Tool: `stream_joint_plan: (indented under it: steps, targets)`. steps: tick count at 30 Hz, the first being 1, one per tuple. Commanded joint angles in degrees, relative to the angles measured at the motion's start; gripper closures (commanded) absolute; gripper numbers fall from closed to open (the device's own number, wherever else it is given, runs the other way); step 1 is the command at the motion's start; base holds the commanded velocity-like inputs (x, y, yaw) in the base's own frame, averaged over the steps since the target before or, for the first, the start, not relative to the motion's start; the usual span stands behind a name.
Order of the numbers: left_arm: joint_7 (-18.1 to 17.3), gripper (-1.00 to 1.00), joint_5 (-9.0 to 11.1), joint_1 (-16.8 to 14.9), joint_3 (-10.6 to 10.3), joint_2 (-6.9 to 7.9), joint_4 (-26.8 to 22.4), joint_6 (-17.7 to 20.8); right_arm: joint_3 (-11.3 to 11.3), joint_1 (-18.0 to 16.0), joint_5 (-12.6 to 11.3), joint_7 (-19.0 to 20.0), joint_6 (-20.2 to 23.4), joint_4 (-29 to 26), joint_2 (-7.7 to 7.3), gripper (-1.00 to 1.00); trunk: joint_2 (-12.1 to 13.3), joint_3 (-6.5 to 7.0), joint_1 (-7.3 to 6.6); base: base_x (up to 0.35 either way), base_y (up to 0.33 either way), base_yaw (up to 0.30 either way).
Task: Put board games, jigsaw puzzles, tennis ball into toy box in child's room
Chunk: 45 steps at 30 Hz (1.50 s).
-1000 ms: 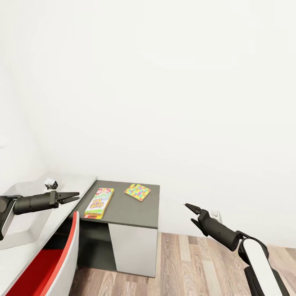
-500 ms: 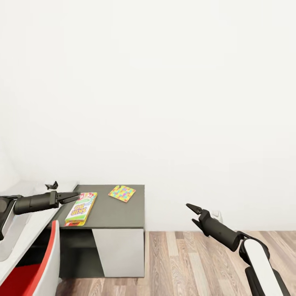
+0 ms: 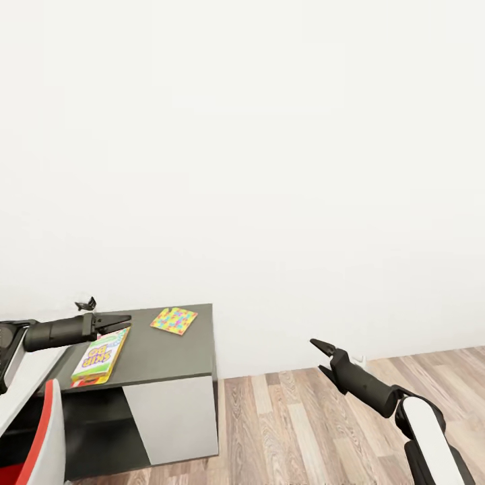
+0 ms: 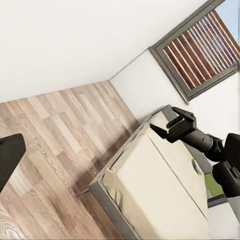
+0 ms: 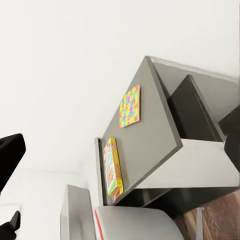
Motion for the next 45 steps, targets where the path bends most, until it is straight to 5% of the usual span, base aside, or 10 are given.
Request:
stream_joint_plan:
  steps: [1, 45]
  targets:
    - [-0.2, -1.00, 0.0, 0.0, 0.0, 0.00, 0.0, 0.6, -0.1, -0.1, -0.3, -0.2, 0.3, 0.0, 0.02, -1.00, -0.1, -0.10, 0.03, -0.023, 0.000, -0.277]
    - [-0.2, -1.00, 0.0, 0.0, -0.1, -0.19, 0.0, 0.5, -2.3, -0.1, -0.3, -0.2, 0.3, 1.7, 0.11, -1.00, -0.1, -0.10, 0.03, -0.047, 0.000, -0.277]
